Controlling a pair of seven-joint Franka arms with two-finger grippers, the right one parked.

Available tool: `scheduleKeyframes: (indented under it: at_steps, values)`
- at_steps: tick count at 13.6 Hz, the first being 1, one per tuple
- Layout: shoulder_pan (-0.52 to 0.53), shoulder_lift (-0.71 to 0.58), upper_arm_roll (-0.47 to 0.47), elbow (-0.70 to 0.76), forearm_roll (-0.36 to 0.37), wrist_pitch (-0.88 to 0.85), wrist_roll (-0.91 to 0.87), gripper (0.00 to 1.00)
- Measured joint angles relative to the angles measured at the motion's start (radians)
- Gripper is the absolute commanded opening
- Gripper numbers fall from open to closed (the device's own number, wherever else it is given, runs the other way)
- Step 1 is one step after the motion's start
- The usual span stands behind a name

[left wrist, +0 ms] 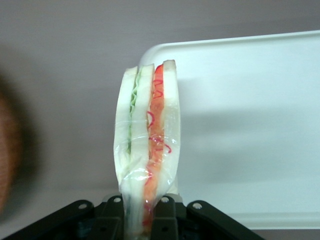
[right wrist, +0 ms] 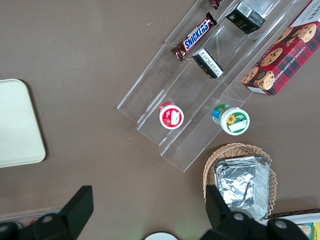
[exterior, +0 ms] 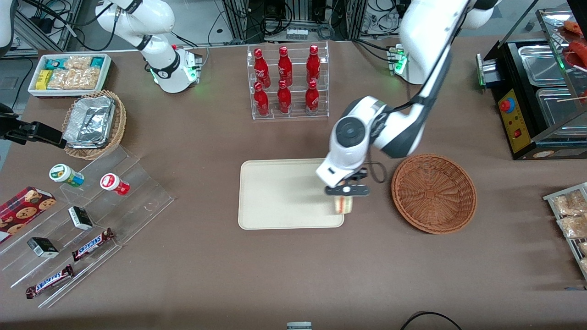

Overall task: Place sandwich from basket to tray
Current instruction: 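Lift the sandwich and carry it with the left gripper over the cream tray, then lower the sandwich onto the tray and open the left gripper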

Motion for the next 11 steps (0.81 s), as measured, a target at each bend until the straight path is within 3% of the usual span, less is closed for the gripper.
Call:
scheduleKeyframes:
  at_steps: [3,9,10,11]
  values:
    - [-0.052,0.118,-0.001,0.133,-0.058,-0.002,-0.002,0.0]
    - [-0.072,0.183,-0.005,0.186,-0.064,-0.004,-0.002,0.0]
    - [-0.072,0.189,-0.005,0.187,-0.064,-0.004,-0.002,0.07]
    - [-0.072,0.193,-0.005,0.187,-0.064,-0.004,-0.002,0.63]
